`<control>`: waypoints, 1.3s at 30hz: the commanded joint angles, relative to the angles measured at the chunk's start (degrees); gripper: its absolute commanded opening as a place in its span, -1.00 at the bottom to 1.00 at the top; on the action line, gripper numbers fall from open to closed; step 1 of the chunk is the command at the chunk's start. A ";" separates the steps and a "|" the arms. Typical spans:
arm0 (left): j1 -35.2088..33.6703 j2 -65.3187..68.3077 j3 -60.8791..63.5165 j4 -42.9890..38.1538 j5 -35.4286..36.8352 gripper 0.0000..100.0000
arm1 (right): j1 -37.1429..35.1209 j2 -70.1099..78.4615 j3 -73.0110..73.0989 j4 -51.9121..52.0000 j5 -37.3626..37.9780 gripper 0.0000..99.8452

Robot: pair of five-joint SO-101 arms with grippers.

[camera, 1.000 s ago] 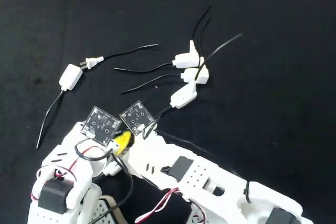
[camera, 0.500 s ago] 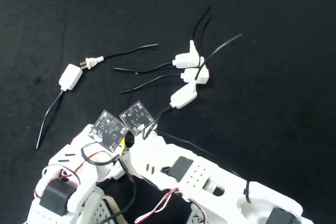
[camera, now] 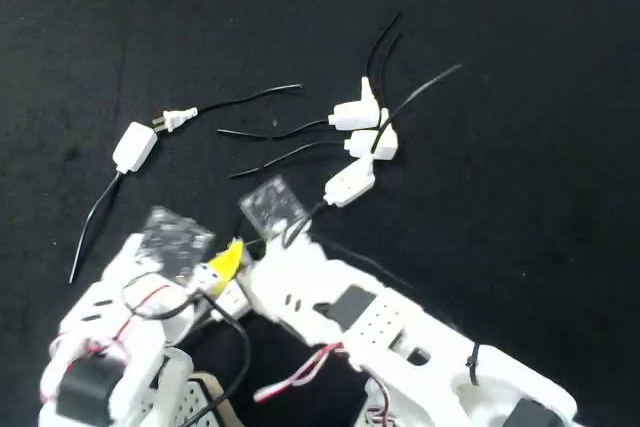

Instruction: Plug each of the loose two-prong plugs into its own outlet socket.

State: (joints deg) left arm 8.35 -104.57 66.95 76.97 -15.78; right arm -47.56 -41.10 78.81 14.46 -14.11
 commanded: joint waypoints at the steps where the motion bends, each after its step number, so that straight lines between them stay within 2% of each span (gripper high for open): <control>1: -8.13 0.00 -7.78 0.18 0.35 -0.25 | 4.31 -0.75 -6.73 2.55 0.18 -0.98; 4: -13.58 0.00 -7.60 0.18 0.35 -0.23 | 4.92 -2.42 -10.68 9.41 -2.20 -0.98; 8: -17.36 0.00 -2.51 0.18 0.09 -0.23 | 5.27 -9.98 -15.08 18.11 -5.80 -0.98; 14: -17.80 -0.09 3.03 0.18 0.09 -0.23 | 8.97 -27.65 -18.59 18.90 -6.24 -0.98; 17: -13.41 -0.09 2.86 0.18 0.09 -0.23 | 8.88 -35.21 -17.63 18.90 -9.41 -0.98; 20: -4.53 -0.09 2.15 -0.35 0.53 -0.23 | 8.79 -41.45 -14.29 18.90 -14.42 -0.98; 22: -0.22 -0.09 1.54 -2.46 3.34 -0.23 | 7.12 -44.70 -11.30 18.90 -15.38 -0.98; 25: 1.27 0.00 1.27 -7.38 9.85 -0.23 | 2.73 -47.87 -7.43 18.90 -15.12 -0.98; 27: 0.84 0.00 1.45 -10.46 13.36 -0.23 | 0.62 -48.75 -5.67 19.34 -15.12 -0.98; 32: -5.85 0.00 1.27 -13.45 19.08 -0.23 | -0.44 -48.75 -4.62 23.82 -12.92 -0.98; 36: -12.00 0.00 2.24 -16.44 19.08 -0.23 | -0.44 -48.75 -4.79 25.58 -12.66 -0.98; 39: -12.62 0.00 3.56 -16.88 19.08 -0.23 | -0.44 -48.75 -4.79 25.41 -12.22 -0.98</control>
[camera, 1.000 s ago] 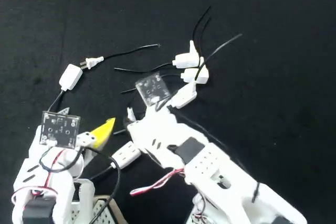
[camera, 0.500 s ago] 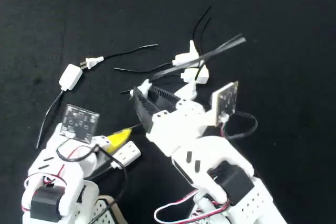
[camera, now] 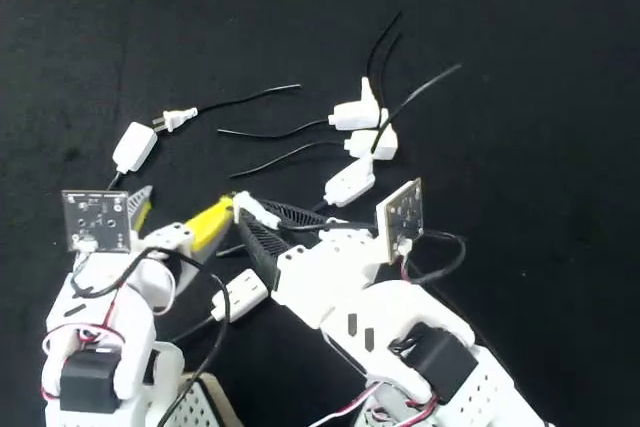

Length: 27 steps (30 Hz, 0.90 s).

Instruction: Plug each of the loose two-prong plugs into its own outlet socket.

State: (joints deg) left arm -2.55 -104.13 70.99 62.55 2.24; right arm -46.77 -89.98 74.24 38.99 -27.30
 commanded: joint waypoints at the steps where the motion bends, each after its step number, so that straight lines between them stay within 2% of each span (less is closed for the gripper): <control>1: -1.71 -0.44 -0.22 -1.93 1.05 -0.23 | -1.23 0.13 -0.31 0.88 1.23 -0.98; 4: -1.71 -0.44 -0.66 0.53 -0.79 -0.23 | -0.97 0.13 -0.92 0.88 1.41 -0.98; 9: -2.95 -0.44 -0.22 6.51 -13.71 -0.23 | -0.88 0.22 -2.95 4.22 2.81 -0.98; 13: -12.44 -0.44 -0.31 8.44 -20.31 -0.23 | -0.88 2.68 -6.81 10.64 4.84 -0.98; 16: -22.02 -0.44 -0.31 8.44 -22.68 -0.23 | -0.88 11.65 -10.95 14.42 5.27 -0.98; 19: -28.18 -0.44 0.22 9.32 -24.26 -0.23 | -0.97 25.71 -15.69 16.09 5.27 -0.98; 23: -30.20 -0.53 4.35 10.02 -24.35 -0.23 | -1.23 41.98 -21.58 17.93 5.36 -0.98; 27: -29.93 -0.53 8.75 9.67 -24.18 -0.23 | -1.41 47.87 -22.55 17.85 5.36 -0.98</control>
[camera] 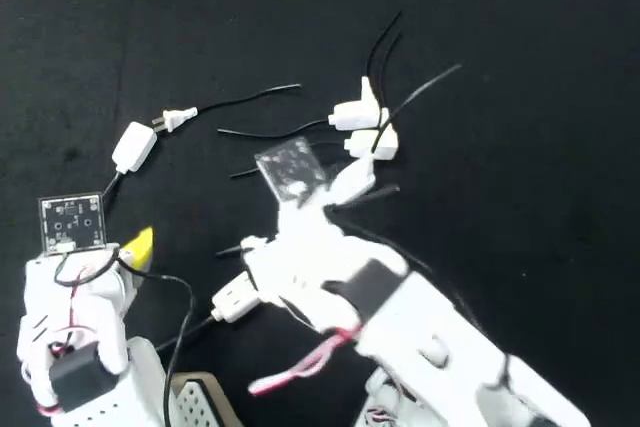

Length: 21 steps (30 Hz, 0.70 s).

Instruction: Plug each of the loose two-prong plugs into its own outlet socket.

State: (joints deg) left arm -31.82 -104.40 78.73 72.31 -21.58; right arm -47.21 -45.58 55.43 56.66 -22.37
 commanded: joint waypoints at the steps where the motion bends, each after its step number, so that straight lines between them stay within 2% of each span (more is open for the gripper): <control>1: -0.66 -0.26 1.71 -0.09 -0.35 -0.23 | -1.58 3.56 -3.65 0.26 0.44 -0.98; 7: -0.57 -0.26 6.37 -0.09 -0.09 -0.23 | -6.24 3.91 -1.19 0.18 0.18 -0.98; 13: -0.75 -0.26 9.19 -0.18 1.85 -0.23 | -6.07 5.58 1.80 -3.25 0.09 -0.98; 21: -0.40 -0.26 9.80 -0.18 1.85 -0.23 | -6.07 17.36 -3.12 -2.99 -1.41 -0.98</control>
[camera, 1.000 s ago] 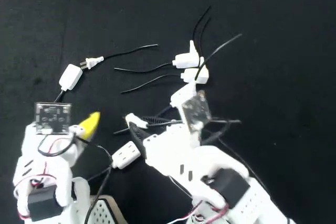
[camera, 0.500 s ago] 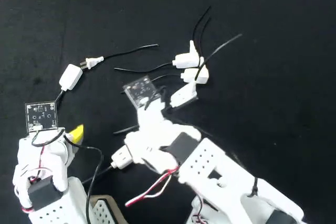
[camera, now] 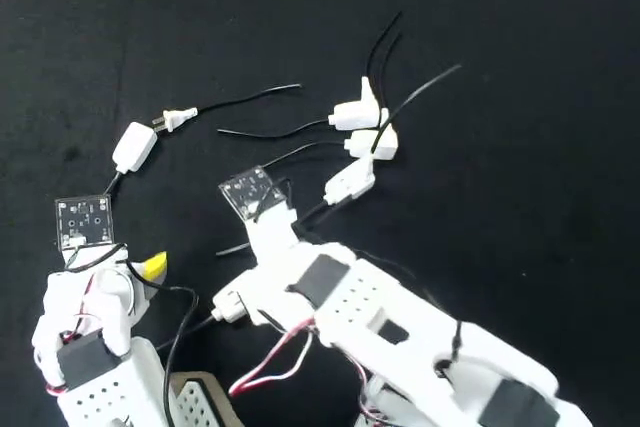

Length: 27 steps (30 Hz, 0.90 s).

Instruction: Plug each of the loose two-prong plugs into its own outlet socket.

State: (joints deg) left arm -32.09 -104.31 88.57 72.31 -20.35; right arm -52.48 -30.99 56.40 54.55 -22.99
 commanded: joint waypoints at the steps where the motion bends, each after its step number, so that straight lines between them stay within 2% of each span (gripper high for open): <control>1: -0.04 -0.35 -0.04 -0.18 0.62 -0.23 | -0.79 3.47 -4.35 -0.88 -0.79 -0.98; 12: -0.04 -0.35 -0.04 -0.18 0.62 -0.23 | 4.48 4.18 -5.76 -1.32 0.70 -0.98; 22: -0.04 -0.35 -0.04 -0.18 0.70 -0.23 | 4.13 4.35 -5.58 -1.32 0.35 -0.98; 27: -0.04 -0.35 -0.04 -0.18 0.79 -0.23 | 0.79 9.71 -5.85 -2.64 0.35 -0.98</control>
State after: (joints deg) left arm -32.09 -104.31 88.84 72.31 -20.18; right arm -50.02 -24.40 53.41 53.23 -22.73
